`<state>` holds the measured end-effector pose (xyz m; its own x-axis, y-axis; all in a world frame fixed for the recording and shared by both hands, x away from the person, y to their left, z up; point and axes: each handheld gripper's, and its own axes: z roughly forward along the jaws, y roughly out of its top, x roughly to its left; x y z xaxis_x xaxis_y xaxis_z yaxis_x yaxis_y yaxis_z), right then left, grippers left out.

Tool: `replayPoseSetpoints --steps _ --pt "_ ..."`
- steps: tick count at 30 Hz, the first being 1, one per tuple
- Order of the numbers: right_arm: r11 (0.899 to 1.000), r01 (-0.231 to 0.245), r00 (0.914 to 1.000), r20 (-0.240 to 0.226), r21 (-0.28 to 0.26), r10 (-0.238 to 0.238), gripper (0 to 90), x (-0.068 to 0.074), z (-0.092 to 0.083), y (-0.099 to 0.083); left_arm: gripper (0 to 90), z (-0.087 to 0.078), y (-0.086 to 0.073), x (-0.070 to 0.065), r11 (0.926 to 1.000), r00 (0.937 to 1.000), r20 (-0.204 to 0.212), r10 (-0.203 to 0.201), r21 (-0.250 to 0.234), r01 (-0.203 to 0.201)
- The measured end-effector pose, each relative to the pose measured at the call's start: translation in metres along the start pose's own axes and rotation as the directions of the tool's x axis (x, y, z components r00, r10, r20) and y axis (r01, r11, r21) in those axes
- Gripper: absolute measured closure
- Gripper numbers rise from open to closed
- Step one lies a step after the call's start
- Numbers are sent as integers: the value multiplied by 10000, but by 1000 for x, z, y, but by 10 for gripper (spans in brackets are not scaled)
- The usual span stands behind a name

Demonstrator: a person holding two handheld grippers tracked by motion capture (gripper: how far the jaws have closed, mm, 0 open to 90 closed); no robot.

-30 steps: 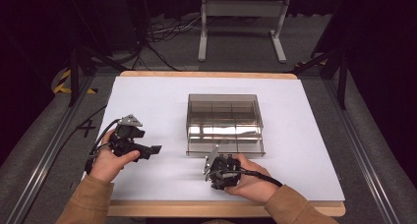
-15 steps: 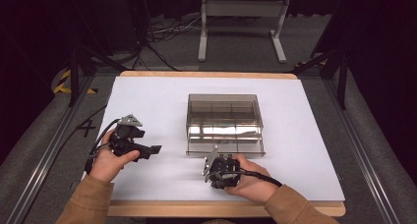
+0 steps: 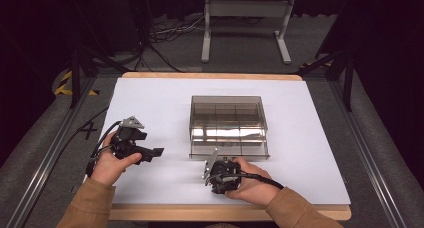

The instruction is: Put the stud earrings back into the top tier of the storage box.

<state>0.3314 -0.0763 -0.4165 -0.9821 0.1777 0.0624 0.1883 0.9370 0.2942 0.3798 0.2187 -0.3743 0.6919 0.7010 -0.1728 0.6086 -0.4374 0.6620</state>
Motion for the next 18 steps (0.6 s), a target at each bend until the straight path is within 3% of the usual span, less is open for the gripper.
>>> replayPoseSetpoints --steps 5,16,18 --pt "9994 228 9996 156 242 -232 861 2 0 3 129 1 0 -1 10000 10000 8 68 38 -68" --pt "9994 285 9992 289 183 -290 864 4 -1 2 129 0 0 0 10000 10000 -34 27 21 -26" --pt "9997 252 9990 359 8 -252 900 4 -4 2 129 0 0 0 10000 10000 -13 0 4 0"
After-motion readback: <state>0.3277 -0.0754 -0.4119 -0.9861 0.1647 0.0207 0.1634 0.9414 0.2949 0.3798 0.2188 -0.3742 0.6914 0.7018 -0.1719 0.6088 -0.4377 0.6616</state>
